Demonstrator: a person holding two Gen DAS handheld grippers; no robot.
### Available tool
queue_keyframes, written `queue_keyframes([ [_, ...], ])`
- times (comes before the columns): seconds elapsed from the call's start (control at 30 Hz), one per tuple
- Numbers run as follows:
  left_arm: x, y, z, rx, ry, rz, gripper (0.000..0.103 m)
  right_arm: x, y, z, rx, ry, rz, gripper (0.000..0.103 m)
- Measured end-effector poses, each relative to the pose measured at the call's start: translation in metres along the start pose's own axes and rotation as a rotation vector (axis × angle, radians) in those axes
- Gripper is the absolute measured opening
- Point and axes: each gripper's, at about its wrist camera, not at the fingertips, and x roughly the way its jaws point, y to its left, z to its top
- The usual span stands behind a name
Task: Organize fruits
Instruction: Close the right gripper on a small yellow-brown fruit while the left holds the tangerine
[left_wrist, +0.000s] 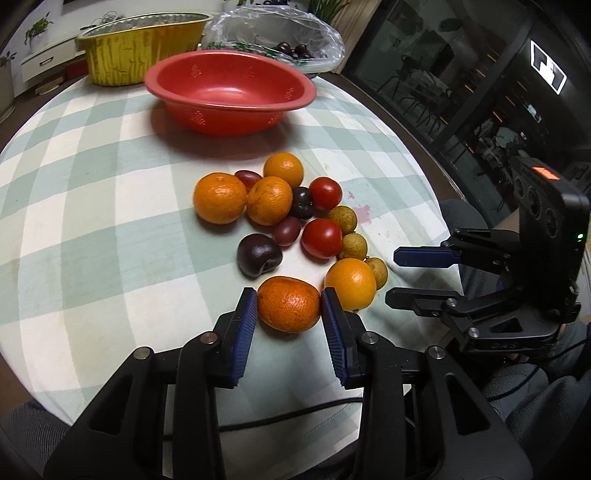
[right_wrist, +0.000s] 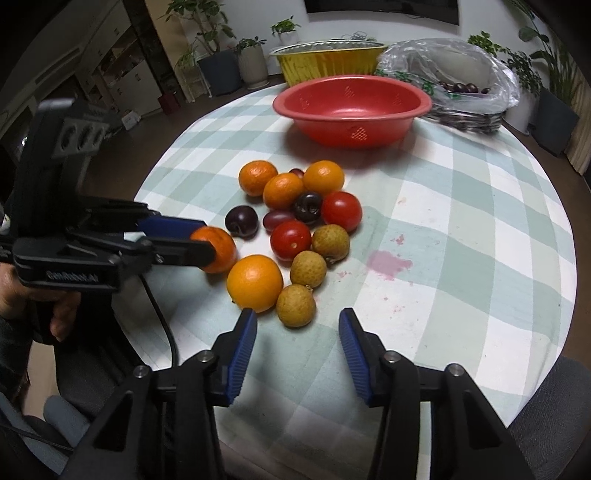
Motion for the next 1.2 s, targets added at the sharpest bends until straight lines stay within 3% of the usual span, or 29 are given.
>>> queue_keyframes([
  [0.37, -0.001, 0.003, -0.007, -0.013, -0.002, -0.006, 0.033, 0.017, 0.004, 0.006, -0.115, 0.026, 0.004, 0.039],
  [0.5, -0.001, 0.003, -0.007, -0.013, -0.002, -0.006, 0.033, 0.020, 0.003, 0.005, -0.133, 0.032, 0.009, 0.028],
  [1.2, -0.015, 0.013, 0.000, -0.025, -0.046, -0.002, 0.033, 0.001, -0.014, 0.005, -0.065, -0.010, 0.034, 0.028],
])
